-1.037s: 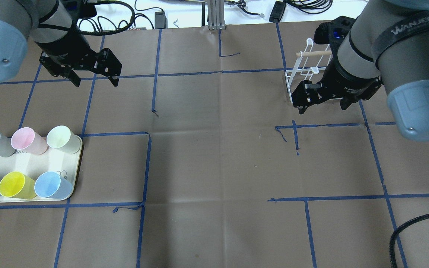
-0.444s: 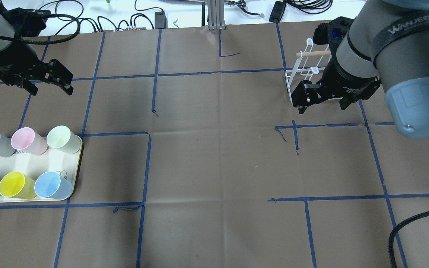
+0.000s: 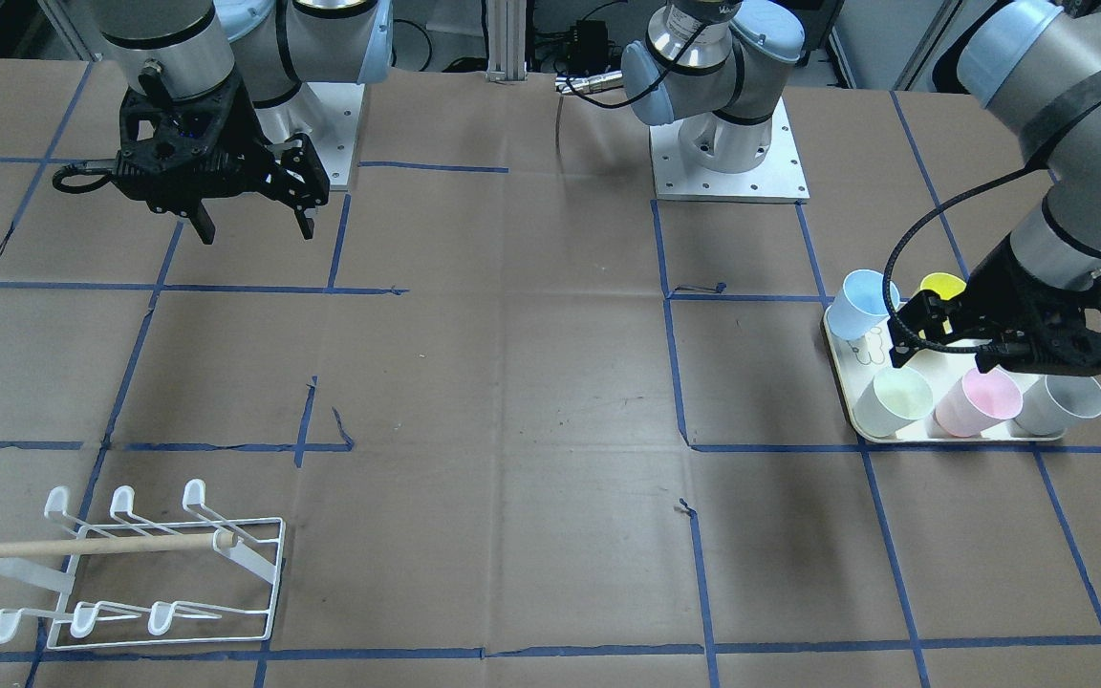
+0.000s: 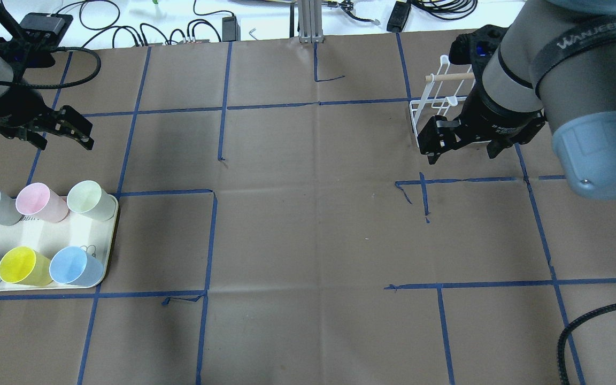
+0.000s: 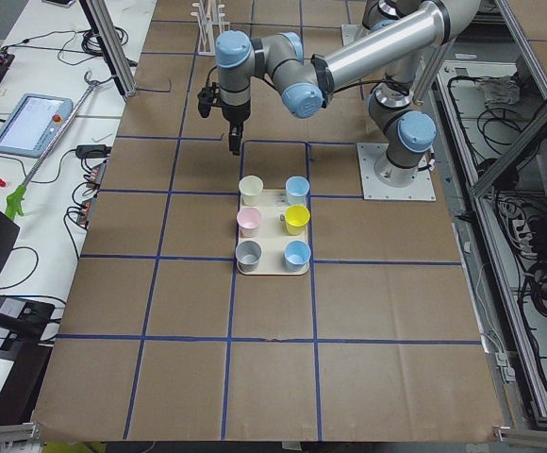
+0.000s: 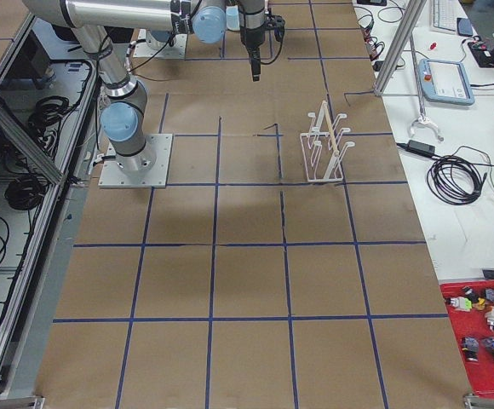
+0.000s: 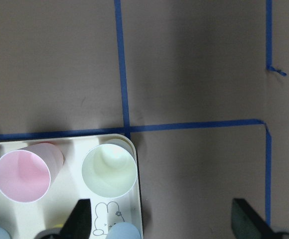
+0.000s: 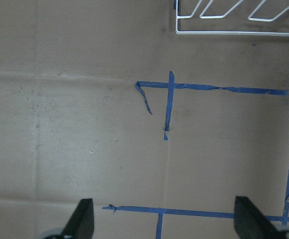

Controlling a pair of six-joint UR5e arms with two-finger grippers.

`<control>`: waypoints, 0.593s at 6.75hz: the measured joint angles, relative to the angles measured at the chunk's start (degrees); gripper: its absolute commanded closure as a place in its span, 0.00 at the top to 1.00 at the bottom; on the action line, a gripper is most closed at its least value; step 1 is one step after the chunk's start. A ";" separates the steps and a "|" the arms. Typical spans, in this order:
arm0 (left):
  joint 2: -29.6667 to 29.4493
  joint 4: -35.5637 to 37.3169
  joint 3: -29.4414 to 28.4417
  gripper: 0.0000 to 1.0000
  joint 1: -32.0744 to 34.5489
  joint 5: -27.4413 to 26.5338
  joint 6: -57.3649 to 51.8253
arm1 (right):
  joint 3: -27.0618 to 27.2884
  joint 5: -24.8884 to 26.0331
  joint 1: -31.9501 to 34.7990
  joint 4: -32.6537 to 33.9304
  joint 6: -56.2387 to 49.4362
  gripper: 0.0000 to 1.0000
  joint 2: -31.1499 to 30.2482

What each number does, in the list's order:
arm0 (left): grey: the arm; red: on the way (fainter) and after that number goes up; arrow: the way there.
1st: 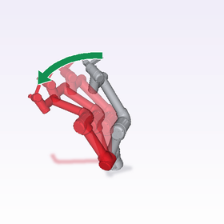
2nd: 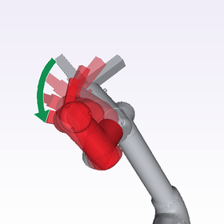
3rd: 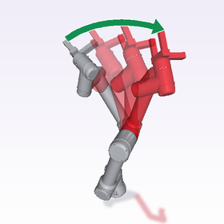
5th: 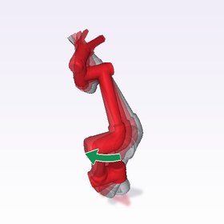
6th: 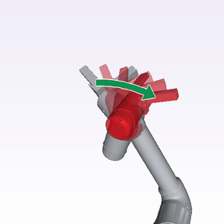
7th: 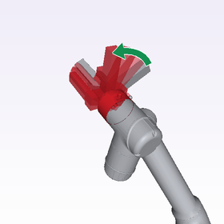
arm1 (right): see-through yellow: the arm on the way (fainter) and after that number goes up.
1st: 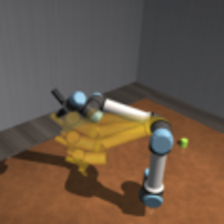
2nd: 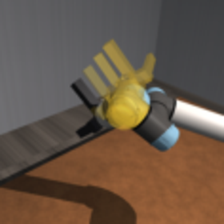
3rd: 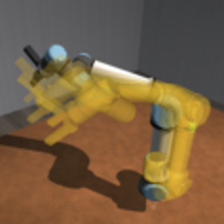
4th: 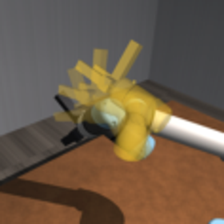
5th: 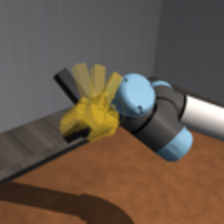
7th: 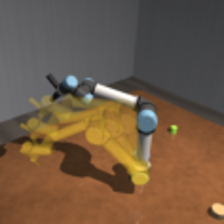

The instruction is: Transfer IKEA cup to right arm and place on rack

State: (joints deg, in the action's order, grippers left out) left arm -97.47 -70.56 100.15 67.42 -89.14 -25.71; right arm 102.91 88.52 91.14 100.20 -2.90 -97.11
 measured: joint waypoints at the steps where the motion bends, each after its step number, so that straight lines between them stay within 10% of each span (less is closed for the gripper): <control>1: -1.44 4.36 2.80 0.99 -0.41 0.01 -0.17 | 0.01 0.01 0.00 0.00 -0.02 1.00 0.05; 4: -4.08 10.29 9.73 0.99 -2.13 0.00 -0.29 | 0.37 -0.70 0.00 0.84 0.77 1.00 0.16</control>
State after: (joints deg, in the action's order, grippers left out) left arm -101.55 -60.27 109.88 65.29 -89.14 -25.99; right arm 103.29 87.81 91.14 101.03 -2.13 -96.95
